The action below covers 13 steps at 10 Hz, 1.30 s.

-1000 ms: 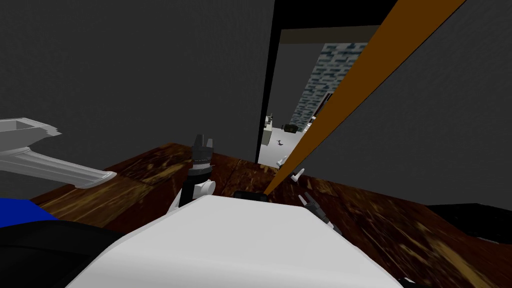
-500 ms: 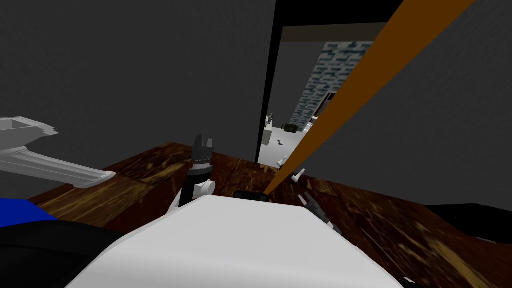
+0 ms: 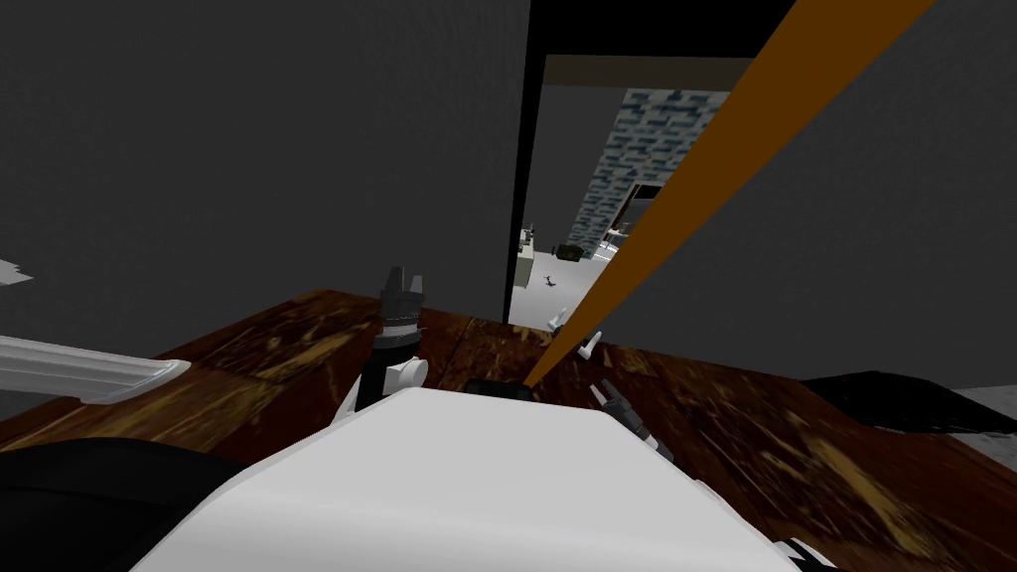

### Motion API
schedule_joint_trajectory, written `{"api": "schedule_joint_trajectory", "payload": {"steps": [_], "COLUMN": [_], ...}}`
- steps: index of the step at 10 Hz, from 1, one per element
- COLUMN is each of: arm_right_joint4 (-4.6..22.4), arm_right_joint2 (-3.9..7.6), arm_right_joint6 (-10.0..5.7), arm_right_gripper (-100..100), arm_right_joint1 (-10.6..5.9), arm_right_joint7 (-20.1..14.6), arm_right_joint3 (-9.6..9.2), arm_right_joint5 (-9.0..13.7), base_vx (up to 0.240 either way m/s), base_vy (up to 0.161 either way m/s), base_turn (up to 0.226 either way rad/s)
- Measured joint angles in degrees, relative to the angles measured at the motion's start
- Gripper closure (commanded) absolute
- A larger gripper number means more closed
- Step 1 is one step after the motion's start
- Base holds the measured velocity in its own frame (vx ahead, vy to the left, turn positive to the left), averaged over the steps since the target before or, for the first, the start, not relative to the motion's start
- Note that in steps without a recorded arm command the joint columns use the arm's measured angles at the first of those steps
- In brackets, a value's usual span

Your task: Pull the door open

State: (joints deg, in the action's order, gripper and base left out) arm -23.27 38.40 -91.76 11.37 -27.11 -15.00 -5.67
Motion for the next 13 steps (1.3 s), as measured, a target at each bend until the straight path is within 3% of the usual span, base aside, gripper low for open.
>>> {"api": "schedule_joint_trajectory", "payload": {"steps": [2,4,5,13], "arm_right_joint4": [-1.0,0.7,-0.7,-0.1], "arm_right_joint2": [0.28,-0.03,0.20,0.20], "arm_right_joint6": [0.48,-0.28,0.20,0.01], "arm_right_gripper": [-100,-100,-100,-100], "arm_right_joint1": [-0.84,-2.51,-2.25,-2.79], "arm_right_joint7": [-0.3,-0.3,-0.5,-0.6], "arm_right_joint3": [-0.87,-1.62,-1.81,-2.02], "arm_right_joint5": [-0.9,-1.7,-1.9,-2.1], "base_vx": [-0.063,-0.058,-0.018,0.001], "base_vy": [-0.079,-0.081,-0.027,0.002], "base_turn": [-0.103,-0.060,-0.036,0.001]}}
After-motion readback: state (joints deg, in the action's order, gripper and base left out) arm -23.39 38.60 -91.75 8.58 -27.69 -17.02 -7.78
